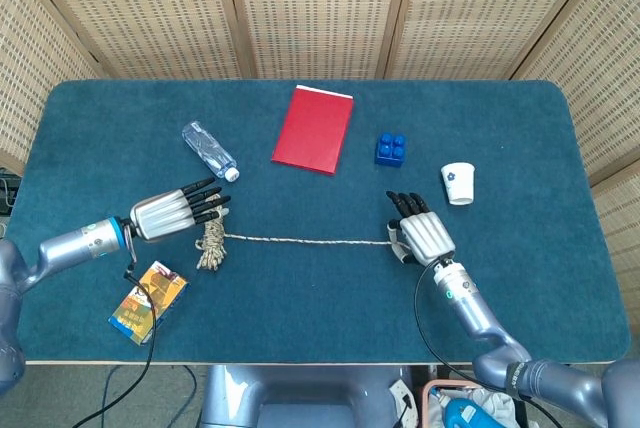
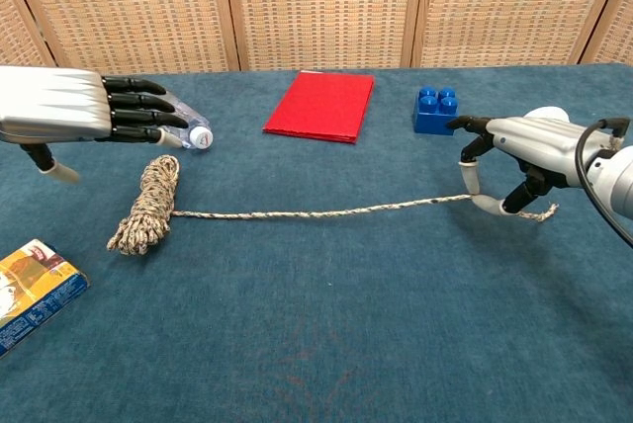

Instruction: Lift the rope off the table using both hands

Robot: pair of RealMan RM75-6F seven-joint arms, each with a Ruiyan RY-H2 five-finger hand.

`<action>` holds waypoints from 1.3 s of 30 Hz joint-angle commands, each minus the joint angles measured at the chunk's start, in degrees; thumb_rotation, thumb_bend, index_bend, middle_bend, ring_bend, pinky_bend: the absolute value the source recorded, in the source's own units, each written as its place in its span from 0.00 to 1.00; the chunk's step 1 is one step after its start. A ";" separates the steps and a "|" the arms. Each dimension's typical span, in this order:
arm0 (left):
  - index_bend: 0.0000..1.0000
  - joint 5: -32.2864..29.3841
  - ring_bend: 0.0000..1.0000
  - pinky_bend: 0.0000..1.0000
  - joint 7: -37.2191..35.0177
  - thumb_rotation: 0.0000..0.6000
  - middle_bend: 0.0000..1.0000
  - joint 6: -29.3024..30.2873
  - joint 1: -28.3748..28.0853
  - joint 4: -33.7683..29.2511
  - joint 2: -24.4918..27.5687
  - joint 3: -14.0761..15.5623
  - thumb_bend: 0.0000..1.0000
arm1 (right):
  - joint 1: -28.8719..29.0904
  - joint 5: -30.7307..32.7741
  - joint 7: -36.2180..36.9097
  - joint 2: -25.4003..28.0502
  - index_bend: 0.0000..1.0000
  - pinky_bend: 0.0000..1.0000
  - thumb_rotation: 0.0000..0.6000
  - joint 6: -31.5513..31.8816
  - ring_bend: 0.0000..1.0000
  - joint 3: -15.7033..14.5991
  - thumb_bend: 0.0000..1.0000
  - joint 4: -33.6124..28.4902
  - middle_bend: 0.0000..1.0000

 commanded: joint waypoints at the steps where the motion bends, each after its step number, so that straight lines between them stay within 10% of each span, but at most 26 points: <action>1: 0.02 -0.66 0.00 0.04 -0.48 1.00 0.00 -3.02 -1.32 1.04 -1.40 1.71 0.05 | 0.08 0.18 -0.15 -0.05 0.66 0.00 1.00 -0.17 0.00 0.10 0.43 -0.04 0.00; 18: 0.24 -4.68 0.02 0.17 -0.75 1.00 0.07 -9.04 -3.37 1.53 -8.30 3.46 0.12 | -0.02 0.75 1.43 -0.12 0.67 0.00 1.00 -1.10 0.00 0.18 0.43 1.13 0.00; 29: 0.68 -7.12 0.43 0.53 -1.38 1.00 0.52 -9.05 -3.78 1.87 -10.20 3.81 0.27 | -0.24 0.36 2.71 0.12 0.67 0.00 1.00 -1.15 0.00 0.01 0.43 1.66 0.00; 39: 0.77 -11.84 0.52 0.63 -5.35 1.00 0.61 -5.67 -1.45 0.75 -7.34 1.44 0.40 | -0.65 -0.41 2.97 0.84 0.67 0.00 1.00 0.14 0.00 0.07 0.43 0.31 0.00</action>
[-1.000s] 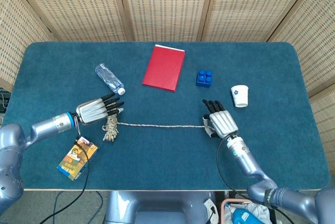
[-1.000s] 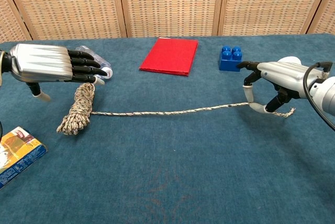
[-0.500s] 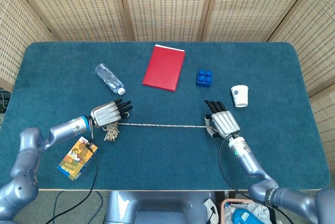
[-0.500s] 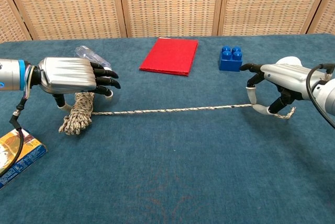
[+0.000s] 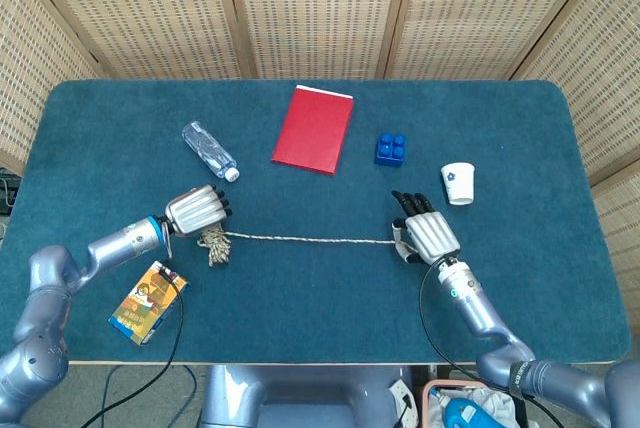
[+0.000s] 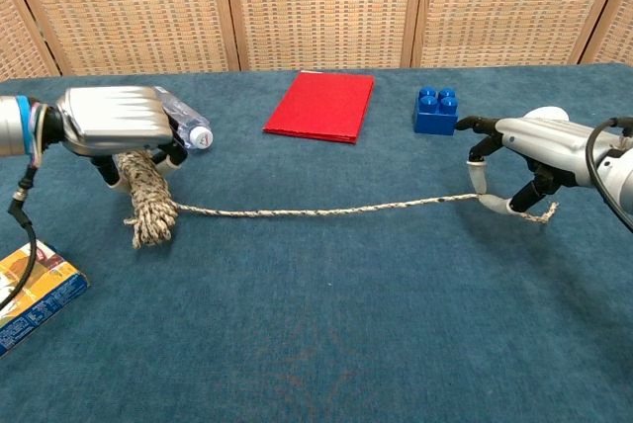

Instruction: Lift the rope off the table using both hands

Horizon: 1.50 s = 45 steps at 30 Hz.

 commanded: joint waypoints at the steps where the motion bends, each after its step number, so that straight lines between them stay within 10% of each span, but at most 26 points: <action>1: 0.77 -2.06 0.52 0.63 -2.29 1.00 0.61 1.39 1.03 -0.82 0.97 -1.52 0.40 | -0.18 -0.38 0.08 0.29 0.67 0.00 1.00 0.58 0.00 0.01 0.43 -0.49 0.00; 17: 0.78 -13.46 0.53 0.69 -12.94 1.00 0.62 0.67 0.20 -12.17 5.91 -10.90 0.46 | -1.83 -5.91 2.45 3.74 0.68 0.00 1.00 6.13 0.00 -1.30 0.43 -3.98 0.00; 31: 0.79 -23.95 0.53 0.69 9.19 1.00 0.63 -15.68 -7.21 -39.50 14.29 -20.16 0.48 | -4.57 -15.53 6.33 11.10 0.69 0.00 1.00 15.16 0.00 -4.07 0.43 -13.58 0.00; 45: 0.80 -35.79 0.53 0.69 30.94 1.00 0.64 -24.76 -11.66 -45.25 9.90 -27.49 0.48 | -4.78 -22.06 8.08 18.51 0.70 0.00 1.00 20.48 0.00 -3.24 0.43 -25.23 0.00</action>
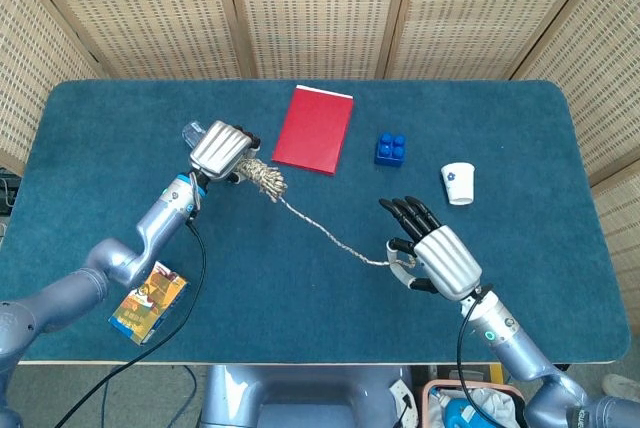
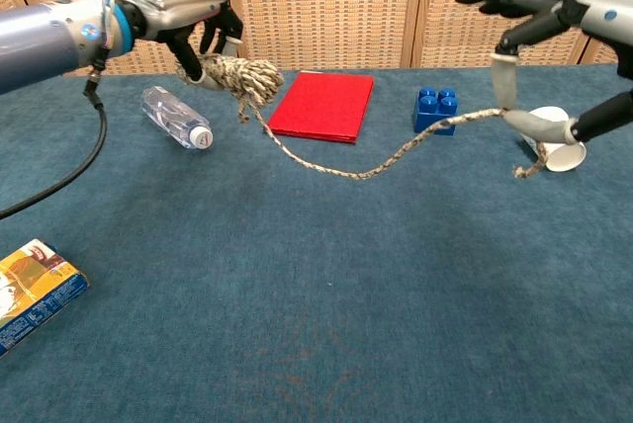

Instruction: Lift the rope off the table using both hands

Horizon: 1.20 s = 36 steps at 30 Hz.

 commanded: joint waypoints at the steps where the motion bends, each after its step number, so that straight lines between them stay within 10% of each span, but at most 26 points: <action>1: 0.80 -2.80 0.53 0.69 3.47 1.00 0.64 -1.54 -1.17 -1.10 -1.87 -1.78 0.48 | 0.60 0.05 -0.28 1.82 0.70 0.00 1.00 -0.35 0.00 1.09 0.43 -2.37 0.00; 36: 0.82 -21.89 0.56 0.73 25.71 1.00 0.67 -7.63 -14.76 11.34 -19.13 -12.31 0.49 | 11.49 21.18 9.64 20.07 0.70 0.00 1.00 -17.83 0.00 17.15 0.43 -25.46 0.00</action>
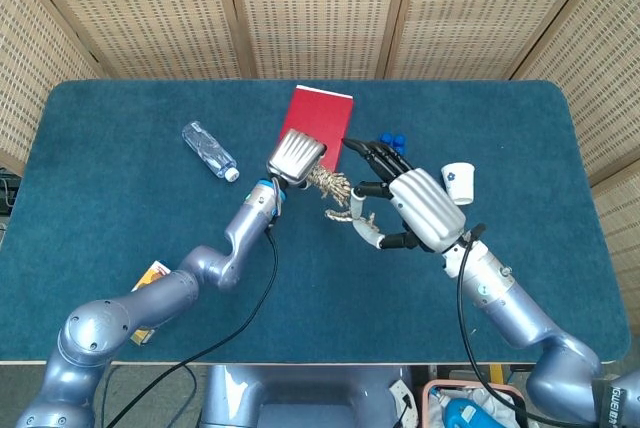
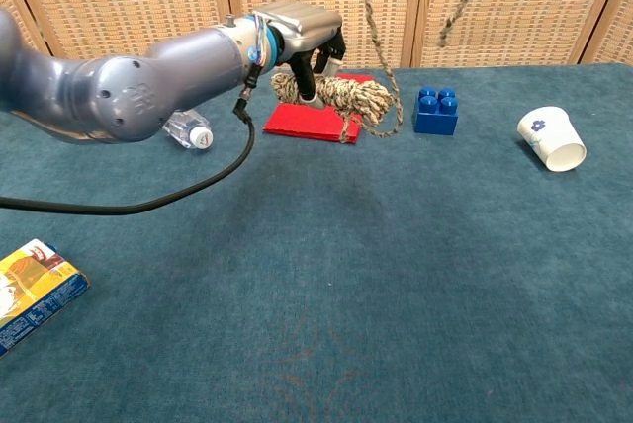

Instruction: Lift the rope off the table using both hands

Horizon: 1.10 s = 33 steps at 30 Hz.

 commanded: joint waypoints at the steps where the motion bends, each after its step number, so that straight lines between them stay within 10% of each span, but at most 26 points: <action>1: 0.82 -3.42 0.56 0.73 3.14 1.00 0.67 0.44 -1.56 1.34 -2.04 -1.94 0.49 | 0.37 0.96 1.06 1.77 0.70 0.00 1.00 -1.22 0.00 0.81 0.43 -2.40 0.00; 12: 0.82 -13.77 0.56 0.73 13.96 1.00 0.67 1.55 -3.28 -1.15 -3.02 -4.50 0.49 | 1.87 3.59 3.05 3.24 0.70 0.00 1.00 -2.81 0.00 2.93 0.43 -4.49 0.00; 33: 0.82 -9.55 0.56 0.73 10.26 1.00 0.67 1.08 0.34 -9.85 3.67 0.71 0.49 | 10.80 22.84 1.81 5.31 0.70 0.00 1.00 -7.35 0.00 11.91 0.43 -0.94 0.00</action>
